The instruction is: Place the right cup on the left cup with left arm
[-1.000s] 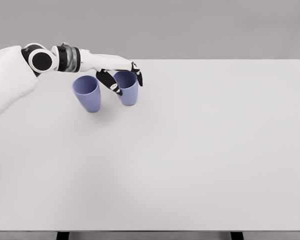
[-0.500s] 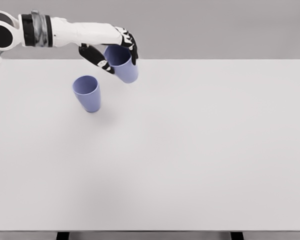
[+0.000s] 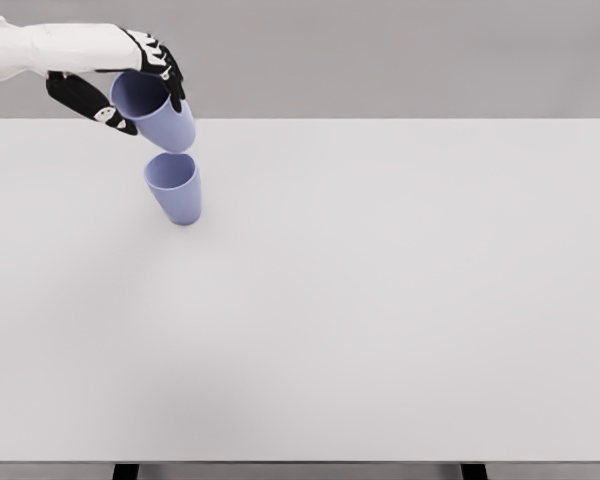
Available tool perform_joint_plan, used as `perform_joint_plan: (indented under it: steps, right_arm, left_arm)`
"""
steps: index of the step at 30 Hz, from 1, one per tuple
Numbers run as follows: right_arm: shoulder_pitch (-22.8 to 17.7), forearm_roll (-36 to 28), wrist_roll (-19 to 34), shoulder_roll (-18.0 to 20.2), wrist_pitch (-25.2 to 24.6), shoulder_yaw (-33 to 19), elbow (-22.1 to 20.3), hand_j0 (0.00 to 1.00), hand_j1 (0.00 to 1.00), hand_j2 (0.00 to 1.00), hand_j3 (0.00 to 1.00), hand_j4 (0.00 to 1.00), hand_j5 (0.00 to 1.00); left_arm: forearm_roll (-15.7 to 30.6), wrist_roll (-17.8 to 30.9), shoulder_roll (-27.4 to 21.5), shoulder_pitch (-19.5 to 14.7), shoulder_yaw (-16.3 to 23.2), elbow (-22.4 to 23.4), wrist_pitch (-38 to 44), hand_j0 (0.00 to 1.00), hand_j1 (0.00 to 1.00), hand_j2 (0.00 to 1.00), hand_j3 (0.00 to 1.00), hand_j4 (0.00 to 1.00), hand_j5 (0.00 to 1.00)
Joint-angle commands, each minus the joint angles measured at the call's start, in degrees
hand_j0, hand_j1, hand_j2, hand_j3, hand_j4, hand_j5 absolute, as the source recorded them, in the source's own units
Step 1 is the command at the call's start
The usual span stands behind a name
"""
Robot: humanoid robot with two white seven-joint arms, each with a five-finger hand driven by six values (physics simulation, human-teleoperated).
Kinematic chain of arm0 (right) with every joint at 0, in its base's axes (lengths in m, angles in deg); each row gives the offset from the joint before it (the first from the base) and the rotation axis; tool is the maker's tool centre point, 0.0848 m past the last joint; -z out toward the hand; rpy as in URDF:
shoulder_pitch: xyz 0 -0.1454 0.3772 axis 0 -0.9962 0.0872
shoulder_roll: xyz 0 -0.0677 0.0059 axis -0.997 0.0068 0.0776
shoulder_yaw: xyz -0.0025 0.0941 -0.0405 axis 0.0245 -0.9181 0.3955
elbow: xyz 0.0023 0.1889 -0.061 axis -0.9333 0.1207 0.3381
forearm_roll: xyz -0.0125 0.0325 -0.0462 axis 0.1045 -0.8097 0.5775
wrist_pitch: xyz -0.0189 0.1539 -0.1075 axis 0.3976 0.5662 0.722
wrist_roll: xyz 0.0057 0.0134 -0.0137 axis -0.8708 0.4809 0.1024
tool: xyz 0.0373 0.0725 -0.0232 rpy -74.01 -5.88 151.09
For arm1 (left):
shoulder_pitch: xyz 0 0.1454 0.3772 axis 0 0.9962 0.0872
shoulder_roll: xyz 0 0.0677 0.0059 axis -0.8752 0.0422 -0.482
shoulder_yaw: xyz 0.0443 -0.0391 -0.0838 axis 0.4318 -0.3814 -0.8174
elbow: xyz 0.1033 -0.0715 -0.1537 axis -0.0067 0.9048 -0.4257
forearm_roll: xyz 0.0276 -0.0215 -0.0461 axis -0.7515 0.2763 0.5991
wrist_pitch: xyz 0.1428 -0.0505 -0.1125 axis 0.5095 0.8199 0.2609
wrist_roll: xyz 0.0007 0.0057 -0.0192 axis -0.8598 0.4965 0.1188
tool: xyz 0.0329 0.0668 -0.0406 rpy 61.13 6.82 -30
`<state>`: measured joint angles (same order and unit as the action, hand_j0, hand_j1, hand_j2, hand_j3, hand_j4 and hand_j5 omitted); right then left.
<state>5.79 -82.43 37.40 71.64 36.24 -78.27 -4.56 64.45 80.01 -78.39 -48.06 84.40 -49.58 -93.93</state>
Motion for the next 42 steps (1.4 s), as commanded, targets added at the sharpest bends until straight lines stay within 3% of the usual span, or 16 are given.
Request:
perform_joint_plan:
  steps: [1,18,42]
  right_arm:
    - [0.09,0.01,0.00,0.00,0.01,0.01,0.00,1.00,1.00,1.00,1.00,1.00,1.00]
    - [0.00,0.01,0.00,0.00,0.01,0.01,0.00,1.00,1.00,1.00,1.00,1.00,1.00]
    - [0.00,0.01,0.01,0.00,0.01,0.01,0.00,1.00,1.00,1.00,1.00,1.00,1.00]
  left_arm:
    - [0.49,-0.10,-1.34,0.00,0.87,-0.24,0.22,0.55,0.55,0.55,0.55,0.55,0.55]
    - [0.40,-0.54,-1.34,2.81,1.14,0.38,0.22,0.55,0.55,0.55,0.55,0.55,0.55]
    - [-0.30,-0.63,0.60,4.13,0.96,2.75,0.22,0.56,0.56,0.56,0.56,0.56,0.56]
